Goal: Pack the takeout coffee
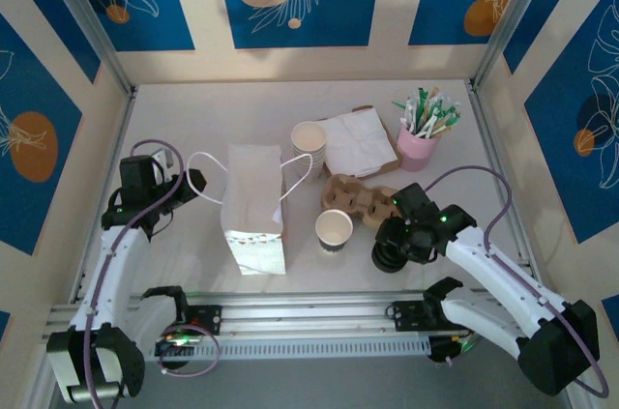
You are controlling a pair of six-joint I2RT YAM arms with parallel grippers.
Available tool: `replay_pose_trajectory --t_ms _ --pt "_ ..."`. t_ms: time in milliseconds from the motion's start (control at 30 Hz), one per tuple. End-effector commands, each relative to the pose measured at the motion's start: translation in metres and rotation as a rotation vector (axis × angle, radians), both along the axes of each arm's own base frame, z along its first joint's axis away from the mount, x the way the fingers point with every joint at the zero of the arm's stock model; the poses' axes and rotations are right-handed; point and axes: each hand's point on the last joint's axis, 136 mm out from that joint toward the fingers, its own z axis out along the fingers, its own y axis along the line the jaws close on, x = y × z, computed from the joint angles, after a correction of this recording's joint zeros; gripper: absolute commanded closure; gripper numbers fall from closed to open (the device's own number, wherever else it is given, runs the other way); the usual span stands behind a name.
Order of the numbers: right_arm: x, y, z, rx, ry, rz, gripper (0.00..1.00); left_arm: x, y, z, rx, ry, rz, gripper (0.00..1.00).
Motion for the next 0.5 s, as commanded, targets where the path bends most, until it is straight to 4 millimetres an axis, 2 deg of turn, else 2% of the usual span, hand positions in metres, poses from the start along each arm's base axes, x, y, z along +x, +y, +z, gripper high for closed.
replay_pose_trajectory --t_ms 0,233,467 --pt "0.003 0.004 0.017 0.019 -0.027 0.033 0.27 0.001 -0.005 0.004 -0.023 -0.012 -0.016 0.48" --pt "-0.002 0.010 0.022 0.027 -0.023 0.091 0.28 0.001 -0.007 0.003 -0.031 -0.007 -0.019 0.48" --pt "0.005 0.024 0.043 0.030 -0.063 0.166 0.28 0.003 -0.009 0.002 -0.043 -0.001 -0.029 0.48"
